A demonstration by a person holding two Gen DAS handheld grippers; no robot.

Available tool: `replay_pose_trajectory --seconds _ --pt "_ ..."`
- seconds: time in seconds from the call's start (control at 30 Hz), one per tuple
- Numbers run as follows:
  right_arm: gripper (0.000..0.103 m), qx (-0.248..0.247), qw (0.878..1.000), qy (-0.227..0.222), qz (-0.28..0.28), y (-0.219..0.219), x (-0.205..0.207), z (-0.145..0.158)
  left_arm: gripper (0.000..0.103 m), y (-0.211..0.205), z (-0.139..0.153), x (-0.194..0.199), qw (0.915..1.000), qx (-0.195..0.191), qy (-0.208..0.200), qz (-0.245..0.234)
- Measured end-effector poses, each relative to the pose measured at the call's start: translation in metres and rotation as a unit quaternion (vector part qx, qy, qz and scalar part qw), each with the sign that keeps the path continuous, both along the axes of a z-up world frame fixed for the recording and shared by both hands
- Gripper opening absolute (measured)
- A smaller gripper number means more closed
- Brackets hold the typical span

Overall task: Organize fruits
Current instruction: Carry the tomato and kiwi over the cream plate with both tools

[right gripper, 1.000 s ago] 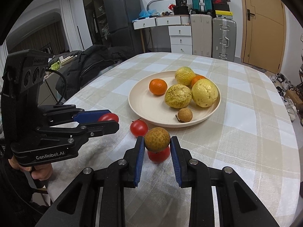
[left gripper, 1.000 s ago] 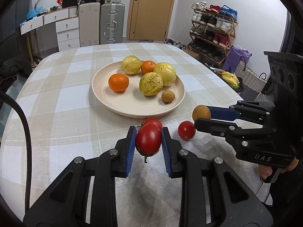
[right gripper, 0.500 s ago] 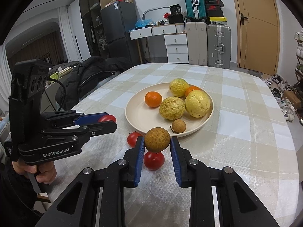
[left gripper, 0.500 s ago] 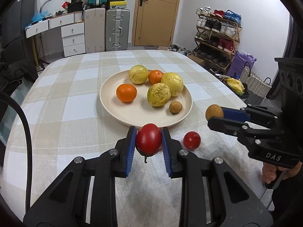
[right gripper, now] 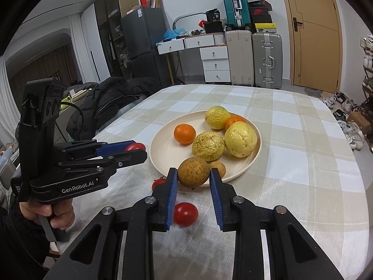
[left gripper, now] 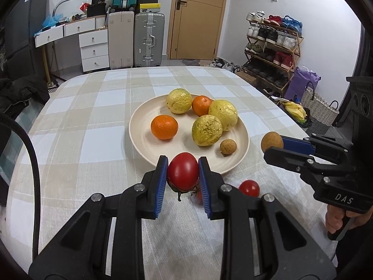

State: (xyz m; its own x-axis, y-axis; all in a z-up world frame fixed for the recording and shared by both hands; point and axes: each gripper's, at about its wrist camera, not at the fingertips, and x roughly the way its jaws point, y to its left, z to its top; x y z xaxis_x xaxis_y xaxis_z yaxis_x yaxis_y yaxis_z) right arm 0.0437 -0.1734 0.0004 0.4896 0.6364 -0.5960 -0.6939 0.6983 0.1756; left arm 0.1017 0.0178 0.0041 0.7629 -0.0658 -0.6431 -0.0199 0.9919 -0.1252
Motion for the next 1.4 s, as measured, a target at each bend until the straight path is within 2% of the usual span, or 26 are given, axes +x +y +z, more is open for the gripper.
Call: replay_pose_trajectory --seconds 0.63,1.4 --pt "0.028 -0.002 1.0 0.027 -0.002 0.02 0.03 -0.012 0.024 0.014 -0.011 0.044 0.9997 -0.006 0.008 0.022" --pt "0.028 -0.02 0.999 0.041 0.005 0.039 0.044 -0.024 0.024 0.01 -0.022 0.066 0.9996 0.005 0.017 0.024"
